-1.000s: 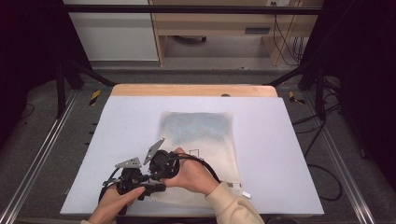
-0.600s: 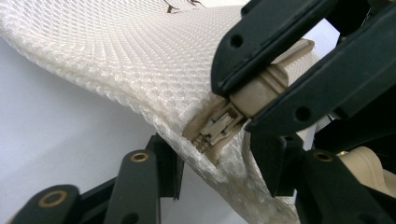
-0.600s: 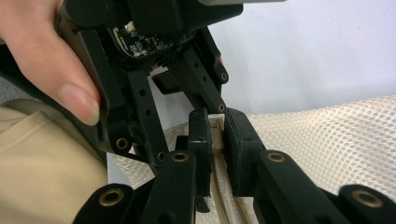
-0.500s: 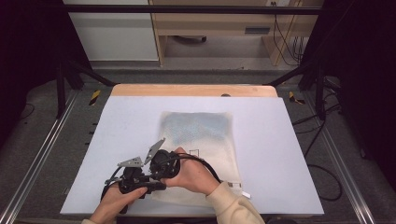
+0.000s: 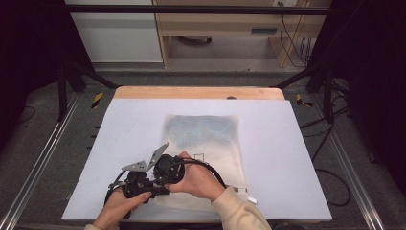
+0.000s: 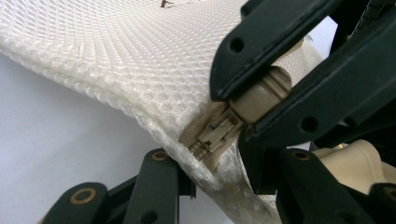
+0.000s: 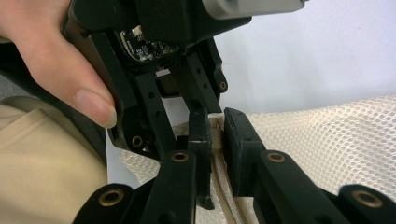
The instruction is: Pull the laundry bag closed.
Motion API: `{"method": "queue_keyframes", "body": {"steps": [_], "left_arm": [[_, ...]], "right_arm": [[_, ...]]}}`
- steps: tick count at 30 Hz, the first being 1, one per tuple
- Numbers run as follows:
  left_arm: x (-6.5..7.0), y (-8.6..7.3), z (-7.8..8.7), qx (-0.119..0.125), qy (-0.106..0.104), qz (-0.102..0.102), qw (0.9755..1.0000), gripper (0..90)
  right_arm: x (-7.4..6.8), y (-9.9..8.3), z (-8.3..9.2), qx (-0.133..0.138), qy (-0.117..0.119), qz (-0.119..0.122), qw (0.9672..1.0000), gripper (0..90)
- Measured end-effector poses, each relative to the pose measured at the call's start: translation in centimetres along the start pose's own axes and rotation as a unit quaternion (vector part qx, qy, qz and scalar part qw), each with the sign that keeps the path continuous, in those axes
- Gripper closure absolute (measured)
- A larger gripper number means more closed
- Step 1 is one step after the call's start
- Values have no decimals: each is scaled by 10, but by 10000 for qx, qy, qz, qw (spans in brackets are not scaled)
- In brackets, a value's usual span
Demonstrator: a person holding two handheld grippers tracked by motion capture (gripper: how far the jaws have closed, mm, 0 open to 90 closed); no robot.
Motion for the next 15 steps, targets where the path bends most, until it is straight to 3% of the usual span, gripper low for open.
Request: {"method": "queue_keyframes", "body": {"steps": [15], "left_arm": [[-1, 0, 3, 27, -12, -15, 10000, 798]], "right_arm": [[1, -2, 2, -6, -29, 38, 10000, 816]]}}
Point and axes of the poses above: each handheld gripper's, and its own axes: z roughly backward along the jaws, y roughly out of its top, x roughly to its right, the point moved 7 cm from there along -z, roughly forward along the jaws, and after that the axes turned 14 degrees about -x, right-handed, at the moved point
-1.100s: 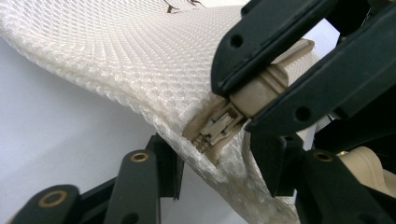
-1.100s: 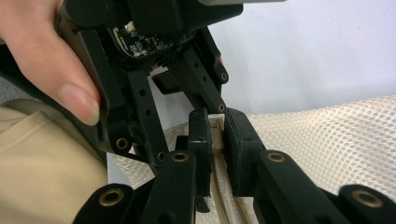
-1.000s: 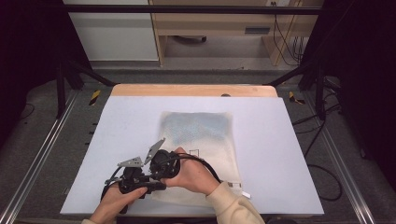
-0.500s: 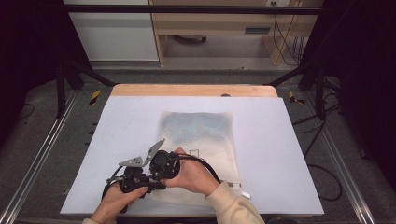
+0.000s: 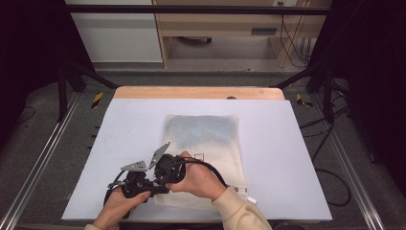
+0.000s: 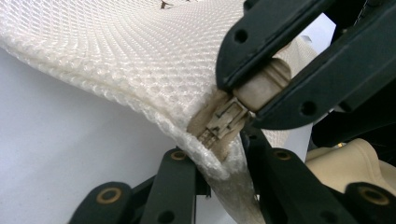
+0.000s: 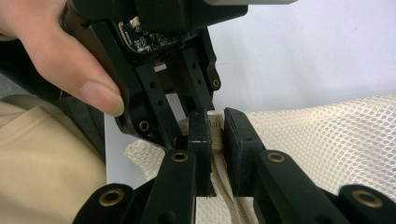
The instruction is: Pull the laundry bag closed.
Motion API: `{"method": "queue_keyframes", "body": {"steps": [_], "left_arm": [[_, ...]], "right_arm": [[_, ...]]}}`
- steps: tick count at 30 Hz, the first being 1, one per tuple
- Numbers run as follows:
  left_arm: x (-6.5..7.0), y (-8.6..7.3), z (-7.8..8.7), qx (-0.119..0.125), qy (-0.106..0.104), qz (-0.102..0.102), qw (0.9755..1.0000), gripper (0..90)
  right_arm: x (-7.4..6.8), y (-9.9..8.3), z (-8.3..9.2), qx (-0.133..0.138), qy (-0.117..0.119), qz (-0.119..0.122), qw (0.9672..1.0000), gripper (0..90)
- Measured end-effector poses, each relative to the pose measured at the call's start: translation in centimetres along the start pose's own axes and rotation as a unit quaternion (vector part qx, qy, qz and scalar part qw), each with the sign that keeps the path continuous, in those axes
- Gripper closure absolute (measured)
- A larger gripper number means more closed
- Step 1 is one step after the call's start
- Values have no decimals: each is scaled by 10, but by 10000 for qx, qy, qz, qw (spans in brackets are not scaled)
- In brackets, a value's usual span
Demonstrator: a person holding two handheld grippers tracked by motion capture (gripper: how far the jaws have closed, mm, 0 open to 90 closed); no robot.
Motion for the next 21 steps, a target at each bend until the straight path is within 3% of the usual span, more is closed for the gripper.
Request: {"method": "queue_keyframes", "body": {"steps": [21], "left_arm": [[-2, 0, 4, -7, 99, -4, 10000, 873]], "right_arm": [[2, -4, -2, -99, -140, 95, 9998, 817]]}}
Point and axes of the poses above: each handheld gripper's, and its own axes: z roughly backward along the jaws, y roughly out of its top, x roughly to its right, the point moved 7 cm from there along -z, roughly forward along the jaws, and after that the axes turned 14 degrees about -x, right-handed, at the moved point
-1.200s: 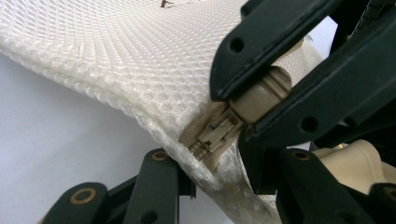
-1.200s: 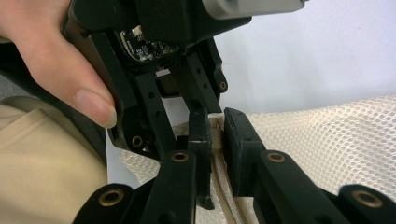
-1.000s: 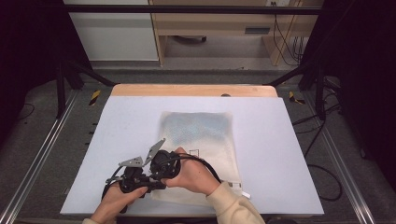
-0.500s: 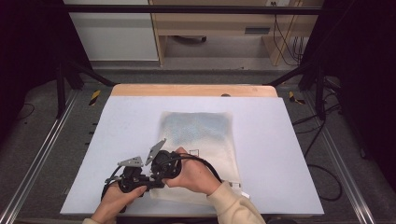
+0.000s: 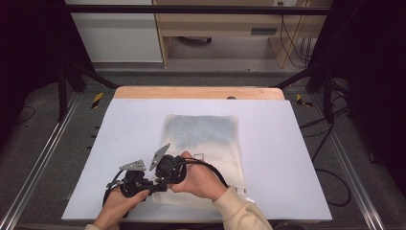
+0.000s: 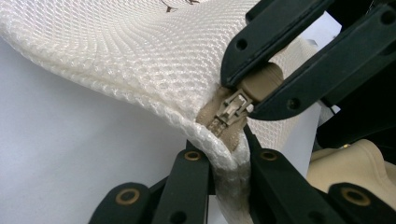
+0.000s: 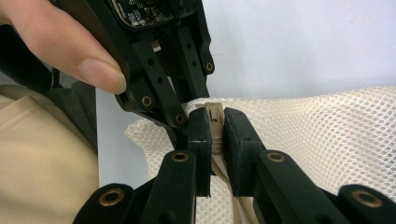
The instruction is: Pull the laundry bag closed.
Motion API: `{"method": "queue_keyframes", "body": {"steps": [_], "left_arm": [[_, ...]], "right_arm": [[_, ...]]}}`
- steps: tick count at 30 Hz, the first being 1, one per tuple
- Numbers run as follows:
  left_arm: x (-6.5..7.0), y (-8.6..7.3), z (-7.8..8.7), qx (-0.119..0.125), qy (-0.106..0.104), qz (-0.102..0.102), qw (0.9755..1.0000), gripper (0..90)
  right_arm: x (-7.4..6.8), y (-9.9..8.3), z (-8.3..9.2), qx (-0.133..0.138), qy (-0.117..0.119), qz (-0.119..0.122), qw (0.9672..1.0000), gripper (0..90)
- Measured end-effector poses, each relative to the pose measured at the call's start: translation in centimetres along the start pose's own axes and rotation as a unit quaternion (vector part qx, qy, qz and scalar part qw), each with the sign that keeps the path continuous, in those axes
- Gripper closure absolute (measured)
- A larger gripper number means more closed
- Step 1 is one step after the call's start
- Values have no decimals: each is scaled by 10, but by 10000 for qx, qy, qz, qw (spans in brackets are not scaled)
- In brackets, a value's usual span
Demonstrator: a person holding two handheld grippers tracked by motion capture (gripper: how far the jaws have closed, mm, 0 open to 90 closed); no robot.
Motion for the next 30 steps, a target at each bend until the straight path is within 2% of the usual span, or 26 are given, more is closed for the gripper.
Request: {"method": "queue_keyframes", "body": {"steps": [13, 30], "left_arm": [[-1, 1, 2, -12, 87, -35, 10000, 876], [1, 2, 4, 30, 131, -76, 9999, 876]], "right_arm": [[1, -4, -2, -172, -94, 35, 9998, 819], [2, -10, 0, -249, -53, 8, 9997, 819]]}}
Point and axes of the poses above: each handheld gripper's, and its own axes: z roughly backward along the jaws, y roughly out of its top, x roughly to its right, the point moved 7 cm from there along -z, roughly forward along the jaws, and after that the axes turned 14 degrees about -x, right-handed, at the moved point
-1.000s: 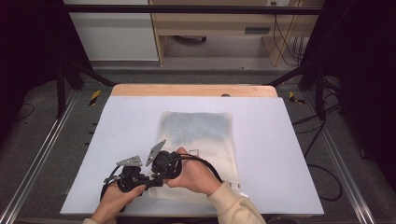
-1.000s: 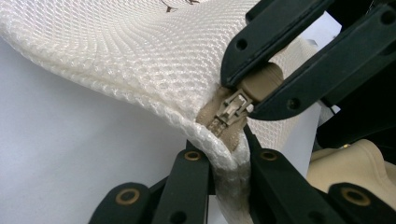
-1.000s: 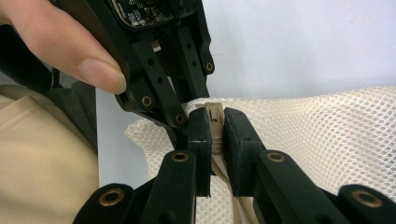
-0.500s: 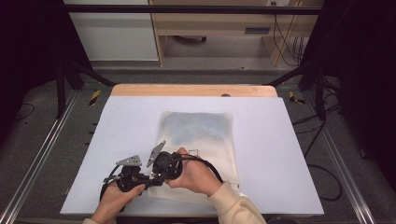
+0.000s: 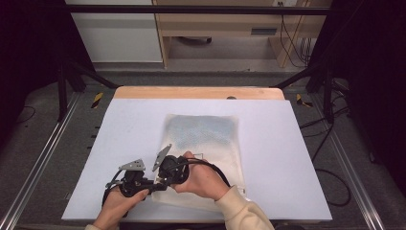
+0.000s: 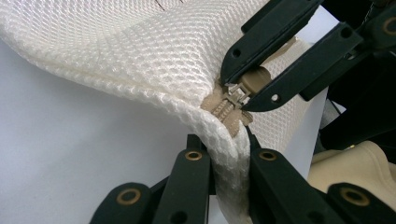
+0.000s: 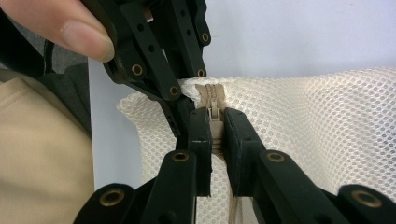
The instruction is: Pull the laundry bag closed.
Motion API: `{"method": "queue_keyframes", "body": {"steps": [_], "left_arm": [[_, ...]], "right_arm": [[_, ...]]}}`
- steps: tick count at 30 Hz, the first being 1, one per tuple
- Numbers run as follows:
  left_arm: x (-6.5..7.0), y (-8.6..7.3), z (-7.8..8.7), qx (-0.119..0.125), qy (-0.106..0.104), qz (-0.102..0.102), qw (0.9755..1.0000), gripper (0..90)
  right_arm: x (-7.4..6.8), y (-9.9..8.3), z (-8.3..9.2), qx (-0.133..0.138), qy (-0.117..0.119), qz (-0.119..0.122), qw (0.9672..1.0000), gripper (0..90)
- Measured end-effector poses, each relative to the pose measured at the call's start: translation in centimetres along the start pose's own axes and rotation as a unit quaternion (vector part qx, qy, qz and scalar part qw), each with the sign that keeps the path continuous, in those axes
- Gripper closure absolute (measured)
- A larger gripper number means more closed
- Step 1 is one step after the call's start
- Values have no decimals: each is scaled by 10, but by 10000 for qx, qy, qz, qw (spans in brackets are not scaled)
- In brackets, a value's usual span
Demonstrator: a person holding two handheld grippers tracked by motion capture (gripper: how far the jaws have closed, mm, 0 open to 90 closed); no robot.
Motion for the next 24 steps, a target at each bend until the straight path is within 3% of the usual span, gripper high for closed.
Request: {"method": "queue_keyframes", "body": {"steps": [19, 24], "left_arm": [[-1, 3, 6, 194, 72, 94, 9997, 875], [-1, 3, 8, 221, -12, 97, 9997, 875]], "right_arm": [[-2, 0, 5, -107, -250, 46, 9996, 821], [-3, 0, 6, -147, -307, 66, 9994, 820]]}}
Point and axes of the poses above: each handheld gripper's, and its own axes: z roughly backward along the jaws, y roughly out of its top, x roughly to its right, the point moved 7 cm from there along -z, roughly forward along the jaws, and after that the axes turned 14 degrees about -x, right-handed, at the moved point
